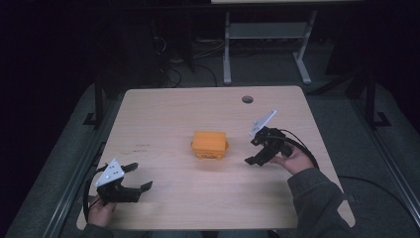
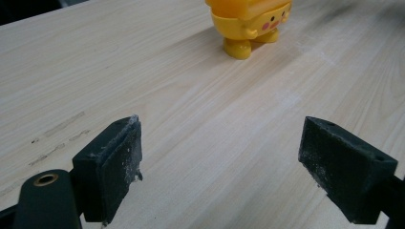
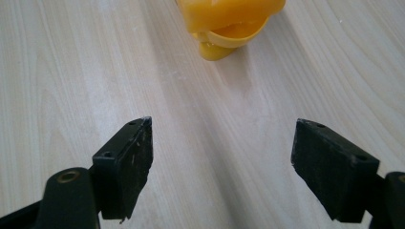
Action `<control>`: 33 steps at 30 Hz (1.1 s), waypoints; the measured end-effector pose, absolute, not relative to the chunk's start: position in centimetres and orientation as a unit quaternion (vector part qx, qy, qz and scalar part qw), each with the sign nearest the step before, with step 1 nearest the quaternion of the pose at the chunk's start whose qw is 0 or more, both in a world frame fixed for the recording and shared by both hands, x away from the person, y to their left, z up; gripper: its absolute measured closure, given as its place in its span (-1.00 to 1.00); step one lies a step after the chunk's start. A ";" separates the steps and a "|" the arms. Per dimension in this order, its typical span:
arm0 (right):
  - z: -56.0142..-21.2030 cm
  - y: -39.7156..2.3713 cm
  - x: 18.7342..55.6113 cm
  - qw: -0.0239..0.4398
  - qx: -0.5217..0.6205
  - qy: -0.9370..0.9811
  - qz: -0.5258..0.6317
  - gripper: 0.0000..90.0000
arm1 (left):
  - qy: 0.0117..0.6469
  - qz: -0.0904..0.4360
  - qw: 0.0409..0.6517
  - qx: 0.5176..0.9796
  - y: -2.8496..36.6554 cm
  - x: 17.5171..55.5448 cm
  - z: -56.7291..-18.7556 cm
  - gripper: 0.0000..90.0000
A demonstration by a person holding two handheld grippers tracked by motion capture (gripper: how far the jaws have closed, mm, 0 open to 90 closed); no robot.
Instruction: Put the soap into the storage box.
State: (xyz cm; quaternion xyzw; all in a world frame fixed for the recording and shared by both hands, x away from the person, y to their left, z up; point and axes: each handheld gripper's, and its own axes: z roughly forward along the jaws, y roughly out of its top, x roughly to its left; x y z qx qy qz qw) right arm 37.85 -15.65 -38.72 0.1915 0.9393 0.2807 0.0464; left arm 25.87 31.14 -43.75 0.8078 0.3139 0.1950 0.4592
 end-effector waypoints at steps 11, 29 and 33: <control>-39.4 -17.6 36.3 0.041 0.213 0.933 0.287 -0.52 | 0.314 0.193 0.457 0.810 31.1 25.9 -43.8 -0.68; -40.4 -20.1 33.8 0.049 0.233 0.927 0.290 -0.51 | 0.315 0.193 0.456 0.810 31.0 25.9 -43.9 -0.68; -40.8 -20.7 33.0 0.049 0.241 0.926 0.288 -0.51 | 0.315 0.193 0.455 0.810 31.0 25.9 -43.9 -0.68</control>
